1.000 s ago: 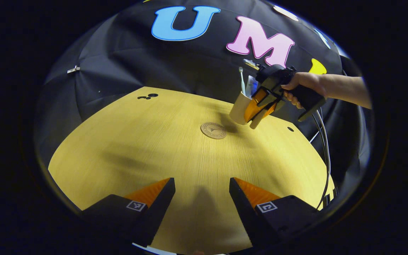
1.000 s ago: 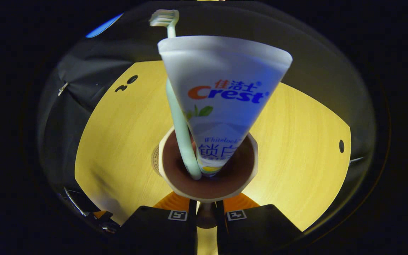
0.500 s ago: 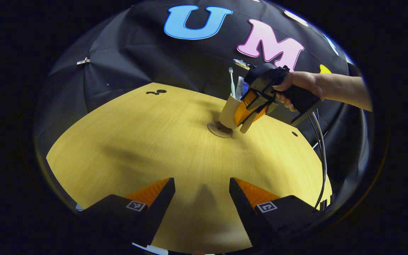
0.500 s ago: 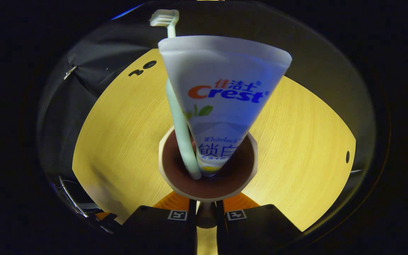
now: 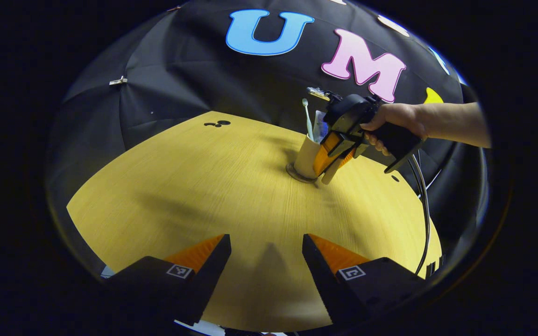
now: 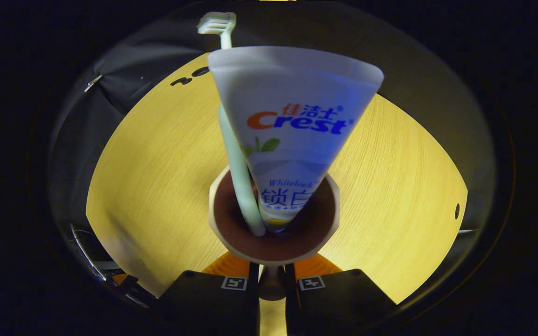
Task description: Put the toothbrush and toothpaste on the desktop into the cup, then pick up the cup and place it on the coaster on the desktop.
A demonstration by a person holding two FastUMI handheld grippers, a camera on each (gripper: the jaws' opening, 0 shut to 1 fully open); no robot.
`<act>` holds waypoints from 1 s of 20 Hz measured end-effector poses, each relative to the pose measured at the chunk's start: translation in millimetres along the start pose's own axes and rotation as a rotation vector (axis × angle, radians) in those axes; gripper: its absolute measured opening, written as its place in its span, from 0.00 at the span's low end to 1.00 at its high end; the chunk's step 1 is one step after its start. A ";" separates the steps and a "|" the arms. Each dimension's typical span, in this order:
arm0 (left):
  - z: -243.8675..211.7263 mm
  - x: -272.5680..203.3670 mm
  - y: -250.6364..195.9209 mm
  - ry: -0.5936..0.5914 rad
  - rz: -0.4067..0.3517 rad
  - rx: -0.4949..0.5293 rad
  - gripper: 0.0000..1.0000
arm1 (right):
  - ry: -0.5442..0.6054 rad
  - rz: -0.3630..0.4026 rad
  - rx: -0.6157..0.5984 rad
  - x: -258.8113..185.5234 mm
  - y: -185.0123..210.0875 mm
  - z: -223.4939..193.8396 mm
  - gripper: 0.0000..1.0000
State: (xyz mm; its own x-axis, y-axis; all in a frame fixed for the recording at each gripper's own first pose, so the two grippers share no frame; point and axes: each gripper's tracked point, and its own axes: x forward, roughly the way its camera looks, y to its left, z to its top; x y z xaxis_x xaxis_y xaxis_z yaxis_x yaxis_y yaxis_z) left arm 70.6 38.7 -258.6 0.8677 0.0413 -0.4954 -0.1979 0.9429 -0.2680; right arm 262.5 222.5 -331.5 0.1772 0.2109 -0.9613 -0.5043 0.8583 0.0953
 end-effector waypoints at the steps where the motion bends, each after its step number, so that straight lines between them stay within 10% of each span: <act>1: 0.9 -0.7 0.4 -0.001 0.002 -0.005 0.98 | -0.001 -0.003 -0.005 0.9 2.7 0.5 0.19; 7: 0.8 -5.8 -0.4 -0.003 0.004 0.004 0.98 | 0.003 0.004 -0.018 -3.8 5.8 -0.5 0.35; 15: 12.0 -19.2 -5.4 -0.025 0.000 0.035 0.98 | -0.061 -0.004 -0.015 -33.0 3.7 -11.6 1.00; 20: 29.7 -31.3 -18.7 -0.064 -0.017 0.046 0.98 | -0.217 -0.030 0.065 -90.6 -16.4 -16.1 0.98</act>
State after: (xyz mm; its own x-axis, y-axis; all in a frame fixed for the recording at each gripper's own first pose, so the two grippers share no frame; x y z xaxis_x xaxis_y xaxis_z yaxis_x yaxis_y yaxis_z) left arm 60.7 29.6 -213.5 0.8983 0.0448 -0.4370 -0.1631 0.9577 -0.2370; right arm 241.1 181.8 -250.1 0.3723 0.2748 -0.8865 -0.4415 0.8926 0.0912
